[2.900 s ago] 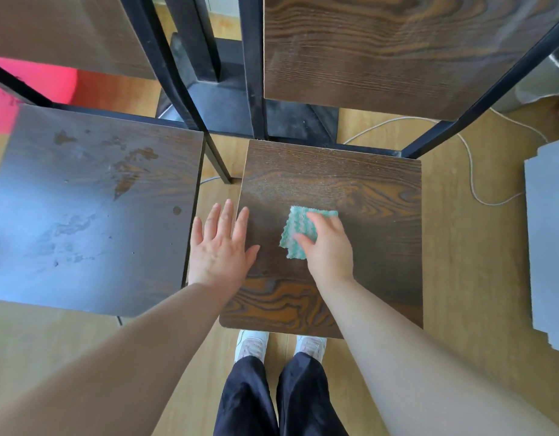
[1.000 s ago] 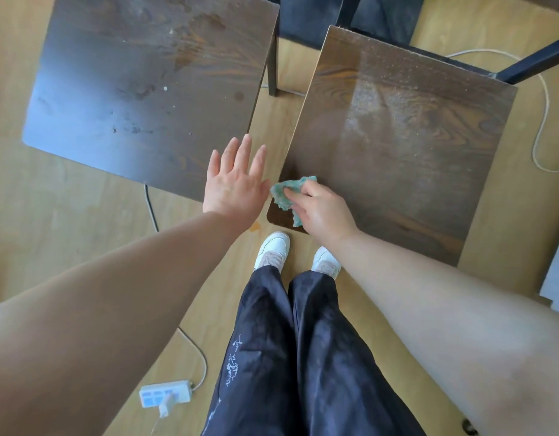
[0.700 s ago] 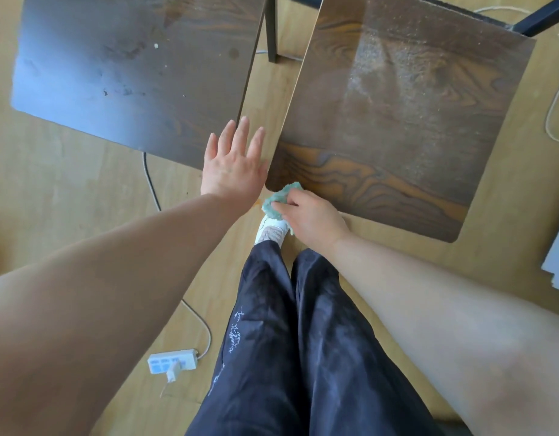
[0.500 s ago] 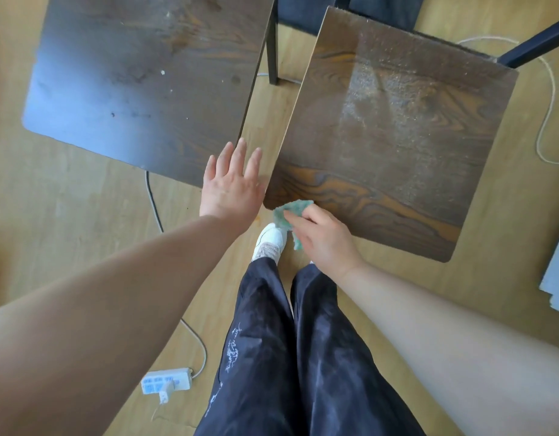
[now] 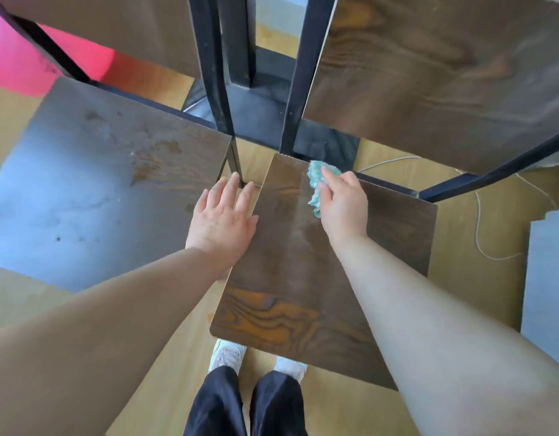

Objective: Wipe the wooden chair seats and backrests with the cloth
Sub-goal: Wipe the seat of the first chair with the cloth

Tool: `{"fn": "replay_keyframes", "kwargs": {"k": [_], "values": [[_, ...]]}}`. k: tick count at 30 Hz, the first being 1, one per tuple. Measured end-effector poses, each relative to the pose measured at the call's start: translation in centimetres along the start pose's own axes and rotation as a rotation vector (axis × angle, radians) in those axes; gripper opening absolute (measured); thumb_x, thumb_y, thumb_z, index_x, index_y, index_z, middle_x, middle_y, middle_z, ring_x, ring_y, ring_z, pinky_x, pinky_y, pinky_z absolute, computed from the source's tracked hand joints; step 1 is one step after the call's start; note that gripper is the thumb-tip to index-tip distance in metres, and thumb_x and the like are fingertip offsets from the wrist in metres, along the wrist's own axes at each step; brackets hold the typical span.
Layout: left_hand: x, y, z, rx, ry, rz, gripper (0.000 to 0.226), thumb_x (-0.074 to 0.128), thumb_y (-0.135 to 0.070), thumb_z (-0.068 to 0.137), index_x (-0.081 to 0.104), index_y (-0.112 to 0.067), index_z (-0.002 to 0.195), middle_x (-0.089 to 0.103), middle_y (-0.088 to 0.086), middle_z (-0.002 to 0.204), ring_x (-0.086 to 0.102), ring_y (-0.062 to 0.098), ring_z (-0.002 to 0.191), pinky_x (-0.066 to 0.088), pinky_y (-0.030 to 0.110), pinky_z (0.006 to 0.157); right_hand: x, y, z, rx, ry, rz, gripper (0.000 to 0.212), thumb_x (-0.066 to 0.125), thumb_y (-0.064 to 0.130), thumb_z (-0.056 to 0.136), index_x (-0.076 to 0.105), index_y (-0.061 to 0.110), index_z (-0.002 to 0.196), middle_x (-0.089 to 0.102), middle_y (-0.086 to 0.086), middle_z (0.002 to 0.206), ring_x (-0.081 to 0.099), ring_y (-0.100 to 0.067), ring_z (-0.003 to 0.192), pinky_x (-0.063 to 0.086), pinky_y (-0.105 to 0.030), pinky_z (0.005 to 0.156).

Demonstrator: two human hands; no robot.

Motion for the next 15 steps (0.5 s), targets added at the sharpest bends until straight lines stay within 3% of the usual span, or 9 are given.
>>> {"fn": "replay_keyframes", "kwargs": {"k": [6,15], "values": [[0.7,-0.2,3.3,-0.016,0.009,0.009,0.060,0.029,-0.047,0.104,0.012,-0.025,0.157,0.009,0.006,0.166,0.007,0.028,0.152,0.010,0.045,0.122,2.5,0.7,5.2,0.011,0.045,-0.023,0.037,0.050,0.021,0.100,0.057,0.017,0.137,0.055,-0.006,0.118,0.059,-0.025,0.103,0.051,-0.035,0.093],[2.5,0.0,2.9,-0.007,0.055,0.007,0.059,0.030,-0.049,0.103,0.014,-0.027,0.156,0.012,0.006,0.165,0.010,0.028,0.152,0.016,0.047,0.123,5.6,1.9,5.1,-0.043,0.156,-0.125,0.043,0.054,0.032,0.099,0.052,0.020,0.140,0.053,-0.004,0.130,0.059,-0.019,0.113,0.054,-0.032,0.092]]}}
Point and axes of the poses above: each hand's wrist, its own z-axis towards the middle knuckle, its own x-axis out of the palm, y = z × x, the point moved 8 cm from there along z, towards the middle knuckle
